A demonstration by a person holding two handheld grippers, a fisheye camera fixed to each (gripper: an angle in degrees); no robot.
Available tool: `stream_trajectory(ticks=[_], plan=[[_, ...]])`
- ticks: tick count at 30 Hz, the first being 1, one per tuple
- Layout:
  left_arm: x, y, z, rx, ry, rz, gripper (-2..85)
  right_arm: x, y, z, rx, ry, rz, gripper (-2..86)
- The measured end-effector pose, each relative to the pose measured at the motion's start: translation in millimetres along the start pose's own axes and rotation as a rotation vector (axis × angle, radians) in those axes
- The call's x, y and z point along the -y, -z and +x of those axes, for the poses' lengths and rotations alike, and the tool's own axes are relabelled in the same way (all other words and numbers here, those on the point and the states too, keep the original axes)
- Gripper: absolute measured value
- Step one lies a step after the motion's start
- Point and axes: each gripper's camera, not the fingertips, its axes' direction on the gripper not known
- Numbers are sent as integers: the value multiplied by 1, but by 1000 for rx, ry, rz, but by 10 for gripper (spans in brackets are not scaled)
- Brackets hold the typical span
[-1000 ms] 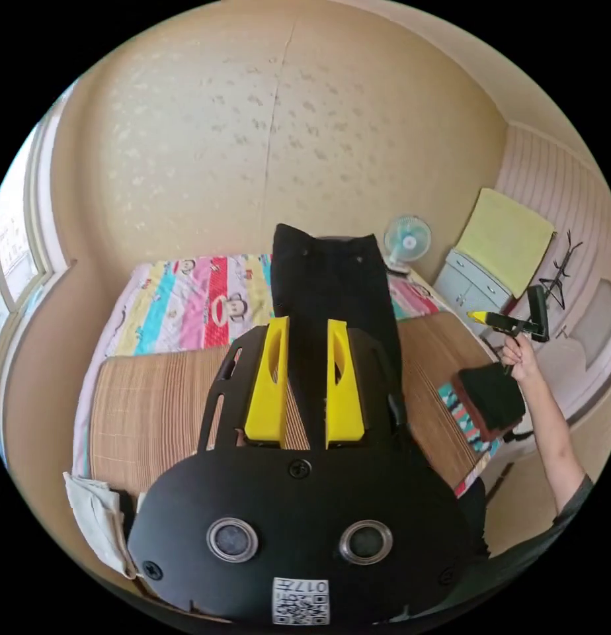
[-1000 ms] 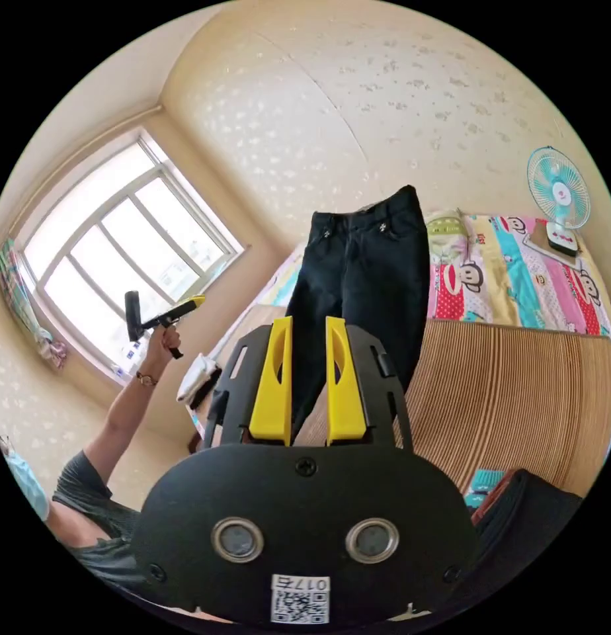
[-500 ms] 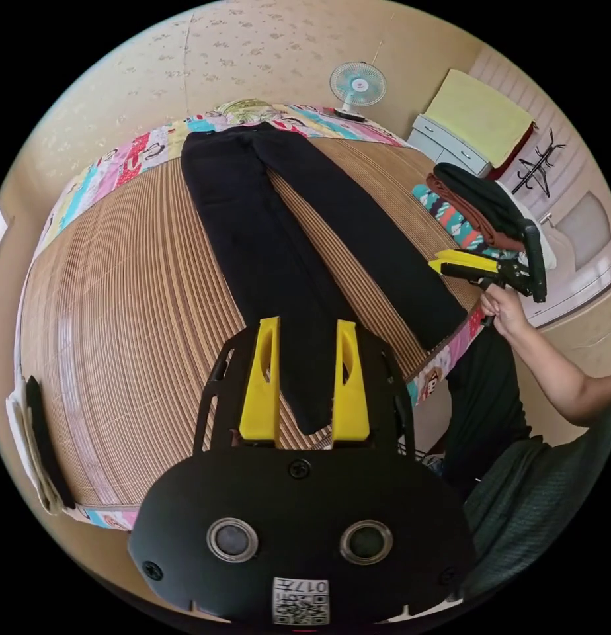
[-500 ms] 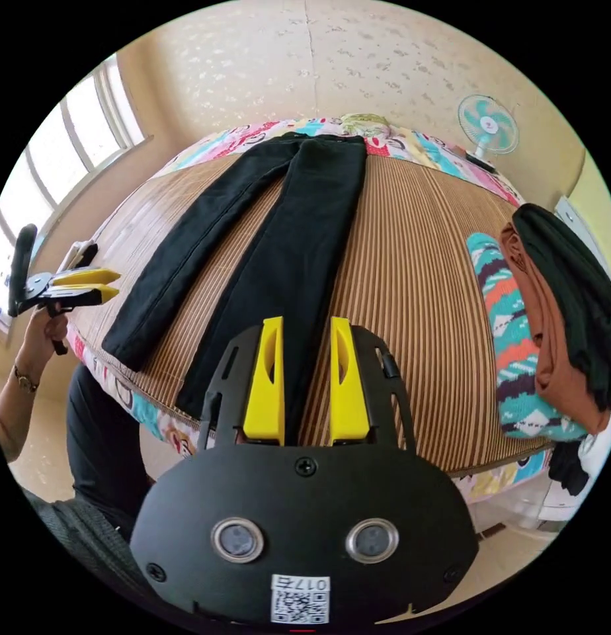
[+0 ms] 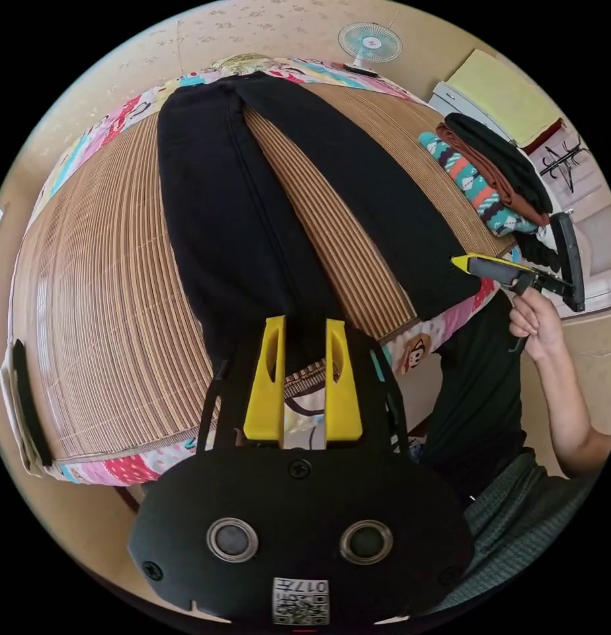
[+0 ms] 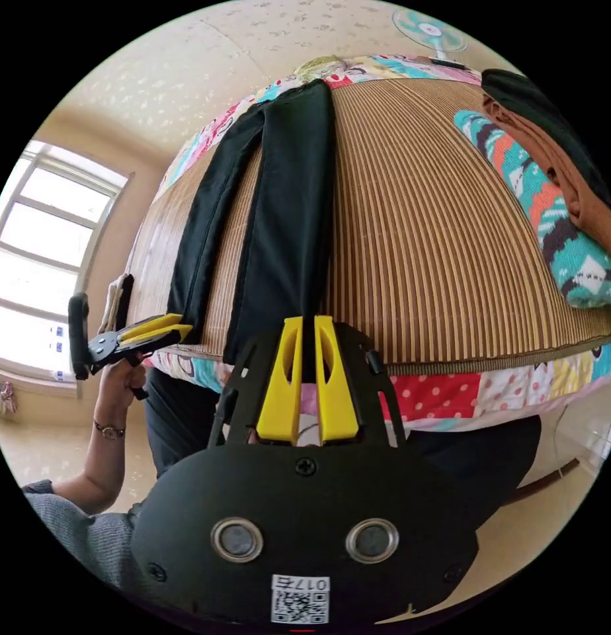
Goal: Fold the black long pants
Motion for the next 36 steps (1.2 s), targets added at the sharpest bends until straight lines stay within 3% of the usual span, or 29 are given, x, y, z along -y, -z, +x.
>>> stream_trajectory(ticks=[4, 9, 11, 15, 20, 24, 30, 32, 34, 36], plan=[[-61, 22, -7, -120, 68, 3, 60, -61, 52, 47, 256, -33, 129, 36], [-145, 31, 25, -142, 32, -41, 13, -133, 73, 88, 181, -22, 48, 34], [-176, 38, 33, -244, 15, -75, 8, -170, 92, 111, 249, -76, 32, 33], [-242, 109, 20, -357, 141, 89, 35, -213, 146, 122, 277, -54, 126, 33], [-225, 231, 35, -399, 38, 189, 114, -226, 223, 77, 239, 181, 206, 31], [-189, 320, 55, -402, 24, 314, 173, -234, 229, 36, 227, 332, 176, 31], [-114, 327, 102, -358, -131, 130, 193, -259, 205, -1, 216, 430, 123, 30], [-103, 320, 116, -318, -177, 56, 176, -273, 203, -8, 190, 459, 126, 29], [-100, 317, 126, -289, -215, -6, 97, -280, 202, -6, 191, 467, 109, 29], [-108, 332, 121, -231, -211, 47, 47, -283, 204, 2, 186, 475, 88, 30]])
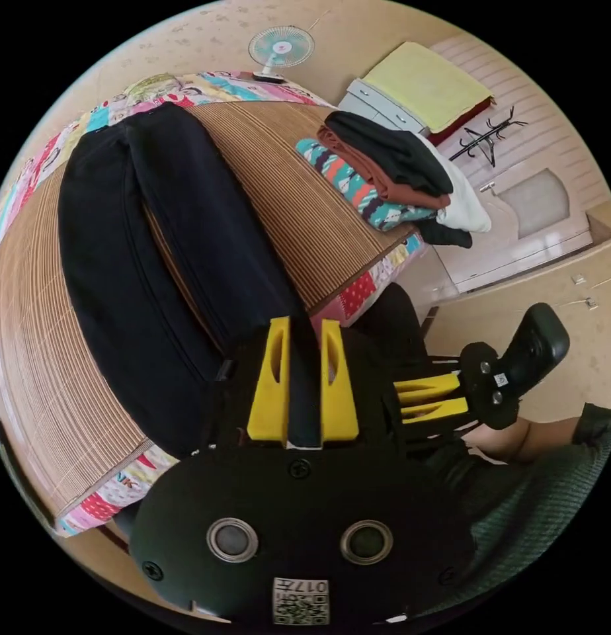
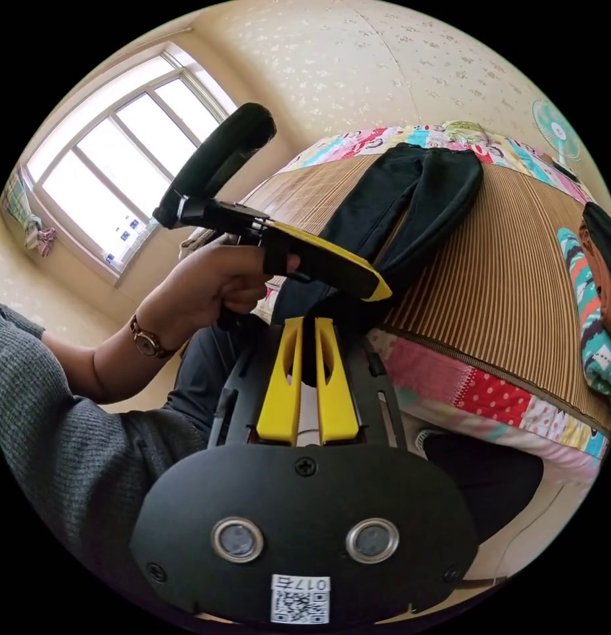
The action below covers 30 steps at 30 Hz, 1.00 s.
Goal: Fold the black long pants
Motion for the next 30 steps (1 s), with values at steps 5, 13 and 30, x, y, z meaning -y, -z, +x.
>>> stream_trajectory(ticks=[5, 13, 30], plan=[[-59, 92, -57, -256, 40, 272, 37, -19, 50, 56, 193, -55, 50, 38], [-183, 114, -185, -272, 420, 345, 38, 25, 71, 176, 74, -227, -3, 114], [-123, 167, -132, -89, 338, 191, 32, 395, -69, 544, 106, -677, 308, 185]])
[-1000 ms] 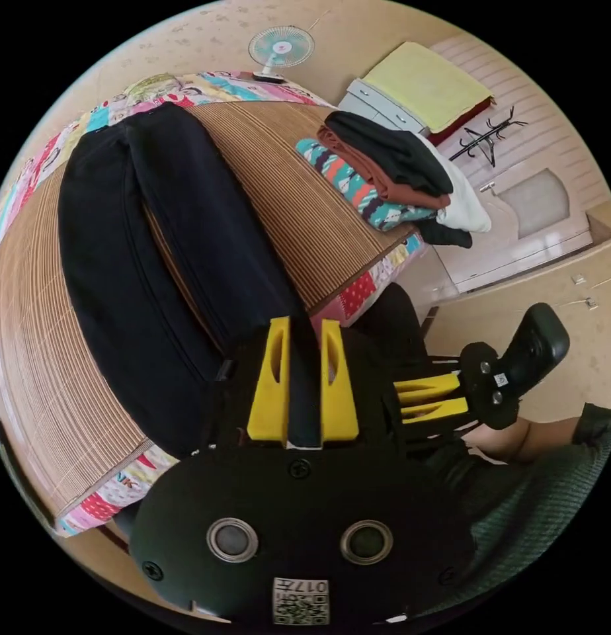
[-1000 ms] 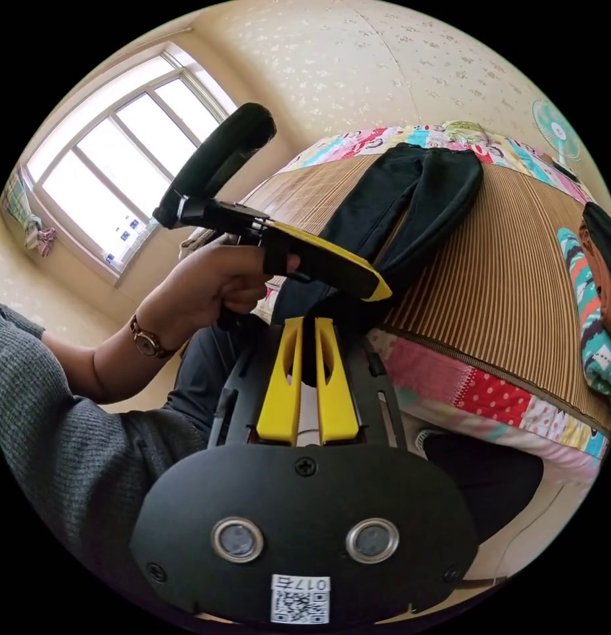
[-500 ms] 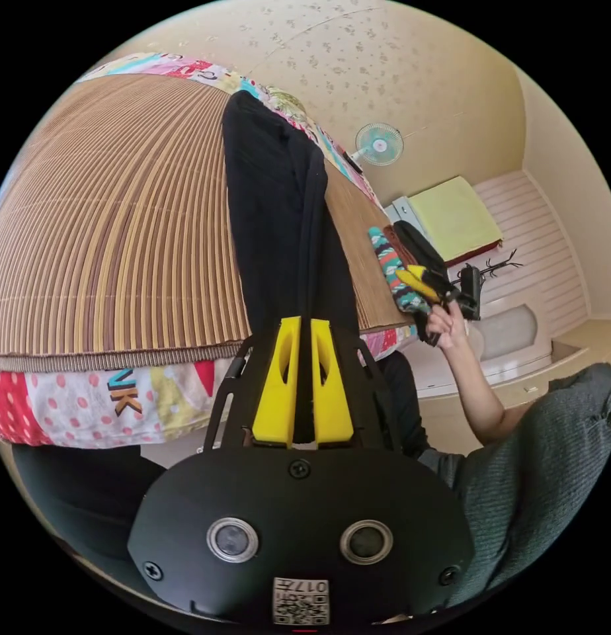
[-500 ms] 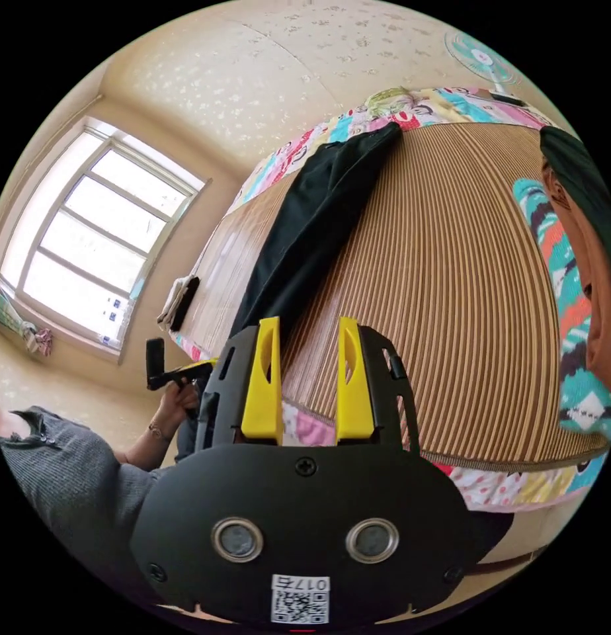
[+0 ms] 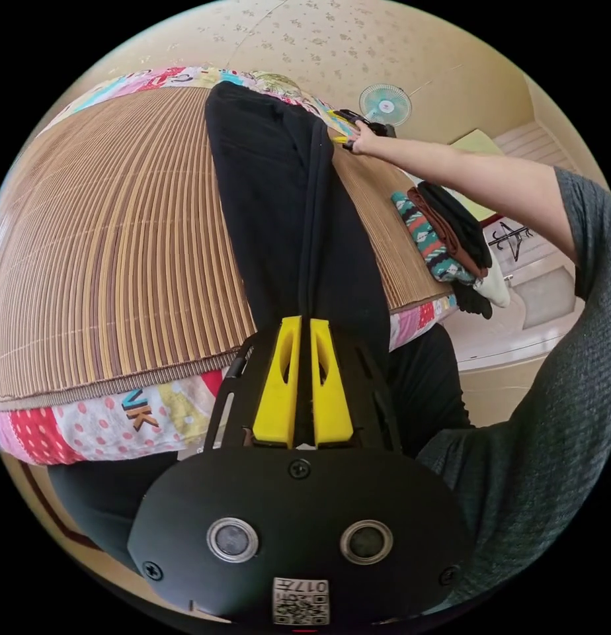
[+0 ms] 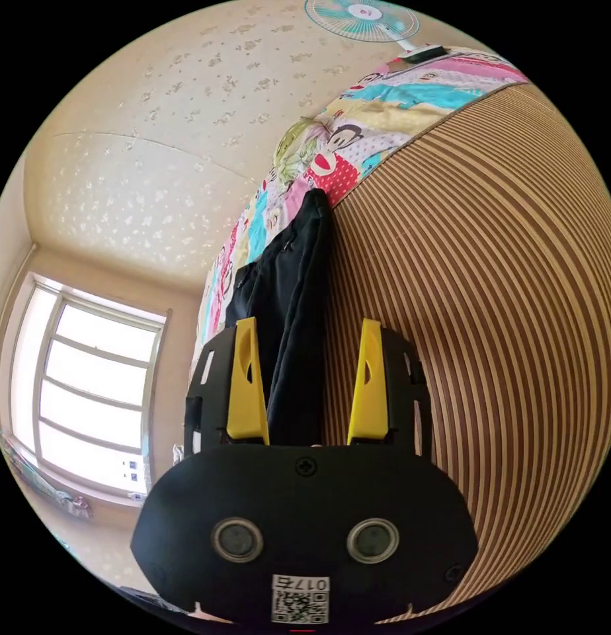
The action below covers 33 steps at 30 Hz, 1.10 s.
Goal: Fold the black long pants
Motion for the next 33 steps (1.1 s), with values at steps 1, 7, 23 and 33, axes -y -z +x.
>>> stream_trajectory(ticks=[1, 7, 23, 33], plan=[[3, 3, -2, -28, 16, -2, 32, 17, -13, -2, -50, -6, -13, 177], [14, 30, -4, -199, 4, 5, 26, 56, -67, -53, -314, 72, -81, 44], [-15, 54, 26, -232, 82, 21, 37, -118, -174, -280, -250, 588, -105, 82], [9, 43, 58, -145, 21, -36, 38, -413, 42, -109, -214, 562, -391, 130]])
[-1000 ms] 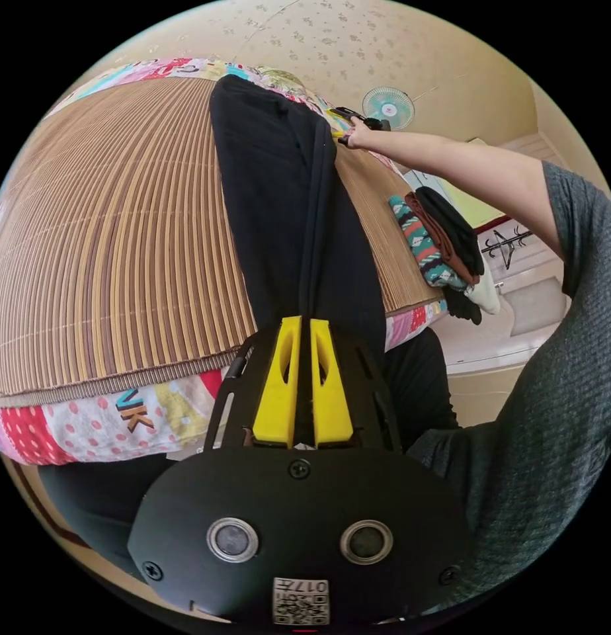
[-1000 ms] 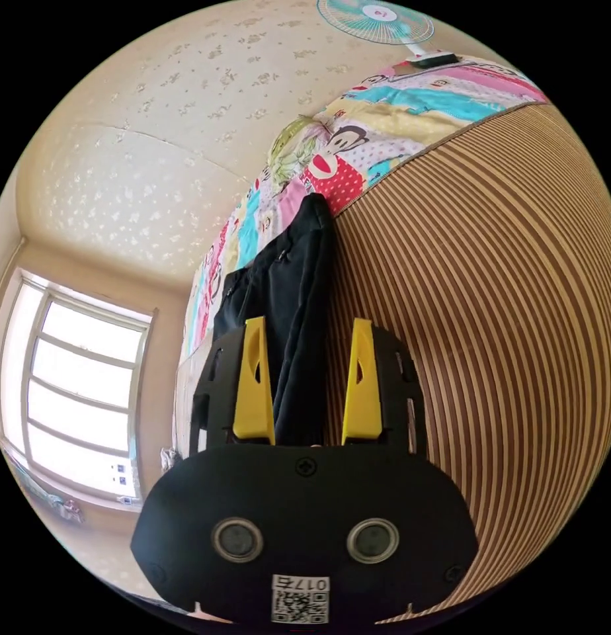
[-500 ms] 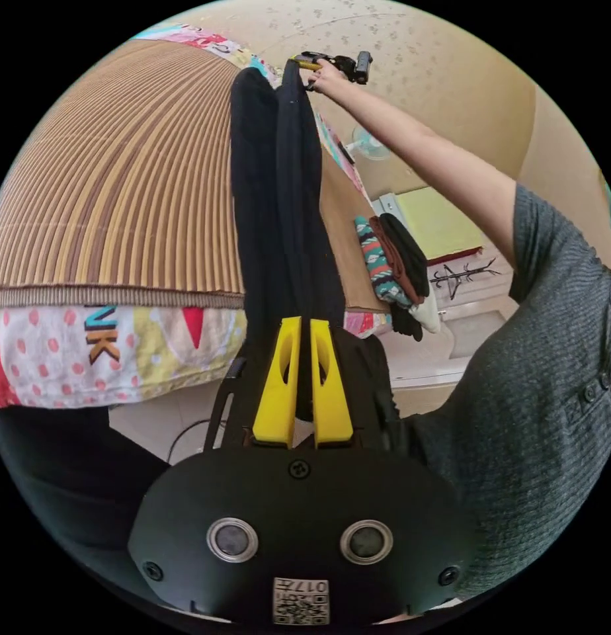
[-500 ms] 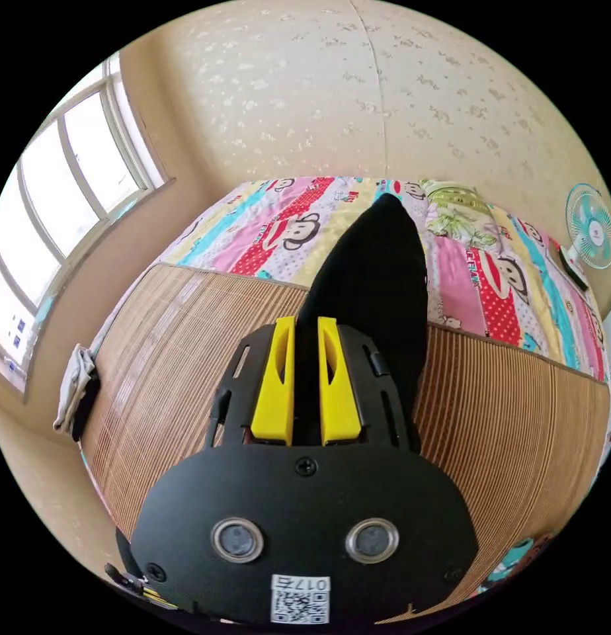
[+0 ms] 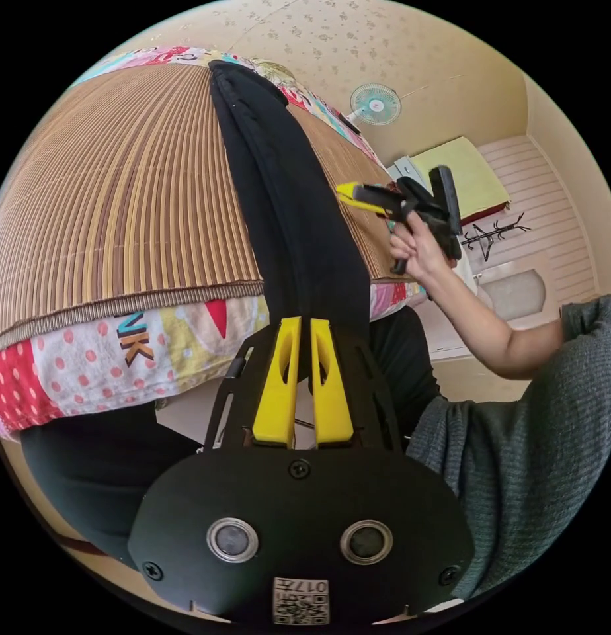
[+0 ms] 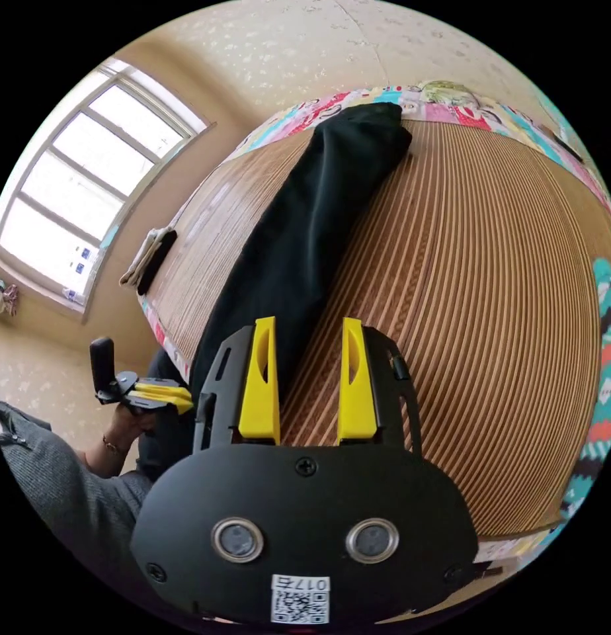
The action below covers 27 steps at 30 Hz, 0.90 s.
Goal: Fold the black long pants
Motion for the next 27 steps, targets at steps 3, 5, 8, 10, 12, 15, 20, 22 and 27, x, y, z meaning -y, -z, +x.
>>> stream_trajectory(ticks=[3, 5, 8, 10, 12, 15, 20, 22, 27], plan=[[8, -6, 5, 7, 31, -10, 35, -85, 8, -16, 81, -87, -14, 112], [15, -8, 8, 11, 48, -31, 30, -118, 16, -25, 151, -168, 26, 65], [31, -4, 5, -57, 135, -104, 5, -117, 24, -32, 236, -257, -4, 35], [39, 26, 21, -205, 63, -58, -6, -106, 41, -45, 179, -217, -12, 29], [32, 66, 33, -300, 1, 75, -8, -100, 72, -56, 237, -189, 52, 25], [4, 99, 32, -398, -22, 200, -9, -103, 117, -69, 370, -164, 165, 21], [-45, 29, -5, -116, 211, 6, -7, -116, 77, -65, 164, -176, 32, 20], [-57, 1, 0, -100, 238, -9, 0, -118, 62, -55, 241, -196, -4, 20], [-14, -15, 48, -93, 115, 98, 84, -110, 75, -51, 246, -224, 13, 22]])
